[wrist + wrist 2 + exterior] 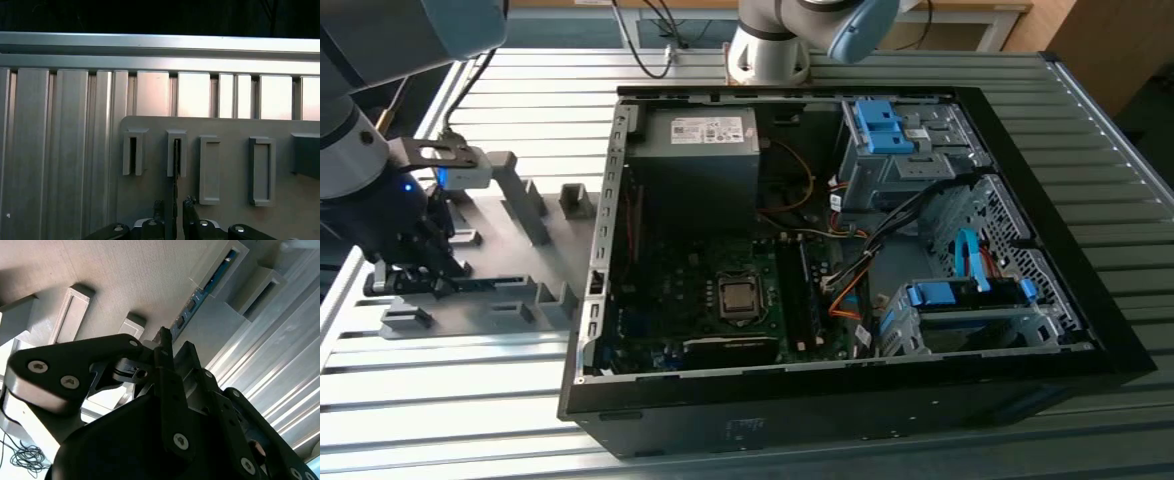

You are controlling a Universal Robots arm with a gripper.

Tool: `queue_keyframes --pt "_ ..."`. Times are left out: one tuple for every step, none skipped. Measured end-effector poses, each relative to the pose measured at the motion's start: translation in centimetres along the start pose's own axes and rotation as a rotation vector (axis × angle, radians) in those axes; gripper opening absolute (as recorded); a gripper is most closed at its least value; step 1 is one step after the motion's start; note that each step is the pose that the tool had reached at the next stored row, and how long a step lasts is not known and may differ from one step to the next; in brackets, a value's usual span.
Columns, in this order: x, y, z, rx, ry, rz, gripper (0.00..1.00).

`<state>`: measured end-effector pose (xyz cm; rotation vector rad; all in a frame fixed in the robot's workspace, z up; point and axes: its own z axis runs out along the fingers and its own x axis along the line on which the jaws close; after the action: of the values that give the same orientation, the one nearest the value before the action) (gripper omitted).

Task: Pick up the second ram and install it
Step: 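Pick up the second ram and move it above second insertion slot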

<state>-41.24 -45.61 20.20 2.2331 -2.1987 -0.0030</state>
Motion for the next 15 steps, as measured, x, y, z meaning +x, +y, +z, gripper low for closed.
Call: queue_keyframes --pt "0.03 0.00 0.09 0.0009 -0.0001 0.000 0.29" --pt "0.04 0.01 0.18 0.0023 -0.0001 -0.001 0.29" --pt "0.05 0.01 0.27 0.0037 0.0003 -0.002 0.29" --pt "0.05 0.03 0.37 0.0055 0.0004 -0.003 0.29" --pt "0.05 0.09 0.45 0.0081 0.0006 -0.003 0.29" --pt "0.05 0.19 0.52 0.0146 0.0008 -0.004 0.29" --pt "0.04 0.31 0.59 0.0220 0.0012 -0.004 0.29" --pt "0.04 0.41 0.67 0.0272 0.0014 -0.004 0.29" --pt "0.04 0.47 0.74 0.0291 0.0014 -0.004 0.29" --pt "0.04 0.47 0.82 0.0297 0.0012 -0.004 0.29" --pt "0.04 0.47 0.89 0.0298 0.0012 -0.004 0.29" --pt "0.04 0.48 0.95 0.0296 0.0013 -0.004 0.29" --pt "0.04 0.49 1.00 0.0296 0.0014 -0.004 0.29" --pt "0.04 0.49 1.04 0.0296 0.0014 -0.004 0.29" --pt "0.04 0.49 1.07 0.0295 0.0015 -0.004 0.29"
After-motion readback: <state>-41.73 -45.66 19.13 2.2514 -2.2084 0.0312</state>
